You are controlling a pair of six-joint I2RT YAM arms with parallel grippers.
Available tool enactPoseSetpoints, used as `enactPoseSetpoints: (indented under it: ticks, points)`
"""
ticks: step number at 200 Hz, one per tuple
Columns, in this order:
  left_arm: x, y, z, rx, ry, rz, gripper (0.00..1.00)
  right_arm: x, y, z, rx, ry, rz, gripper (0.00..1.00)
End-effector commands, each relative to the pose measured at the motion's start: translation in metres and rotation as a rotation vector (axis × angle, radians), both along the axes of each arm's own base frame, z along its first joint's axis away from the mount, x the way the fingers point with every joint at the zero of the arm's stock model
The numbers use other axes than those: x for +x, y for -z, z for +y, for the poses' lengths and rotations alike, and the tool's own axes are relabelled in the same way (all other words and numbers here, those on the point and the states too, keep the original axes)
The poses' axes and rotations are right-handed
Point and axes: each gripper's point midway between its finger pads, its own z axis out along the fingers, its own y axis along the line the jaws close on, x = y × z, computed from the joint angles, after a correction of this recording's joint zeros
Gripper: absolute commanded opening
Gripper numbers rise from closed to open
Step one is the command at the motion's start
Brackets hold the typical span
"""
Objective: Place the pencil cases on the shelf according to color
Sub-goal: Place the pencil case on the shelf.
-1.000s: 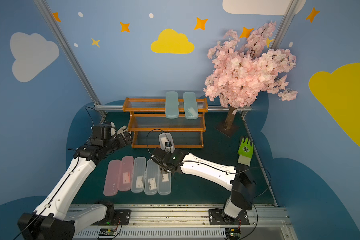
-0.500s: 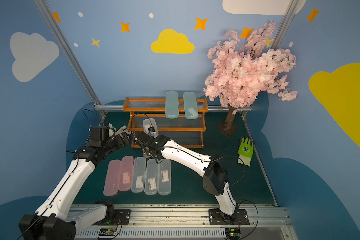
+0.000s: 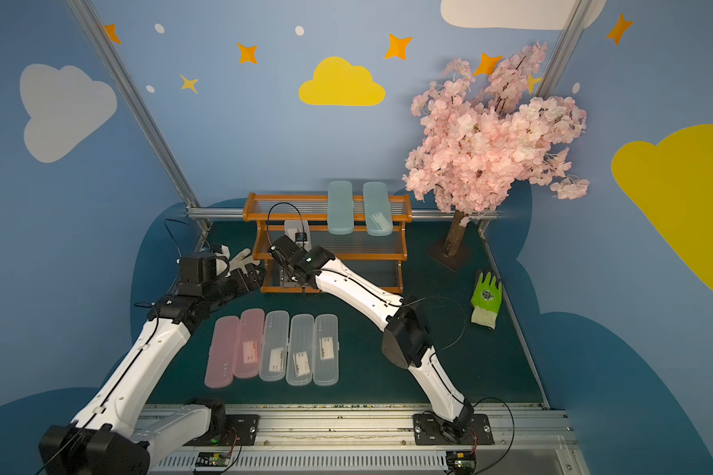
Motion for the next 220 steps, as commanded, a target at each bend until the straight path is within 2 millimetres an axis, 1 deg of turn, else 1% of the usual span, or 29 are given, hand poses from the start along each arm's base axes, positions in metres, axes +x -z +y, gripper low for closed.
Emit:
enactPoseSetpoints:
  ticks: [1, 16, 46, 71, 108, 126, 147, 169, 195, 220]
  points:
    - [0.001, -0.012, -0.005, -0.021, 0.028, -0.046, 1.00, 0.008, -0.001, 0.010, 0.058, -0.007, 0.016, 0.69]
    - [0.001, -0.012, -0.007, -0.029, 0.038, -0.047, 1.00, 0.015, -0.002, 0.015, 0.093, -0.001, 0.012, 0.70]
    - [0.000, -0.013, -0.009, -0.038, 0.049, -0.049, 1.00, 0.032, -0.006, 0.016, 0.142, 0.026, 0.008, 0.72]
    - [0.000, -0.011, -0.014, -0.056, 0.074, -0.041, 1.00, 0.041, -0.011, 0.020, 0.194, 0.036, 0.006, 0.77]
    - [0.001, -0.008, -0.018, -0.069, 0.091, -0.023, 1.00, 0.045, -0.019, 0.030, 0.259, 0.022, 0.003, 0.84]
    - [0.000, -0.008, -0.018, -0.070, 0.092, -0.022, 1.00, 0.047, -0.020, 0.029, 0.263, 0.026, 0.000, 0.87]
    - [0.000, -0.007, -0.018, -0.069, 0.092, -0.021, 1.00, 0.047, -0.022, 0.028, 0.269, 0.023, 0.002, 0.87]
    - [0.000, -0.008, -0.018, -0.069, 0.091, -0.023, 1.00, 0.043, -0.032, 0.028, 0.276, 0.004, -0.008, 0.88]
    - [0.001, -0.006, -0.018, -0.069, 0.091, -0.019, 1.00, 0.037, -0.047, 0.020, 0.232, -0.017, -0.054, 0.88]
    - [0.000, -0.003, -0.018, -0.069, 0.090, -0.012, 1.00, 0.031, -0.048, -0.002, 0.156, -0.001, -0.055, 0.88]
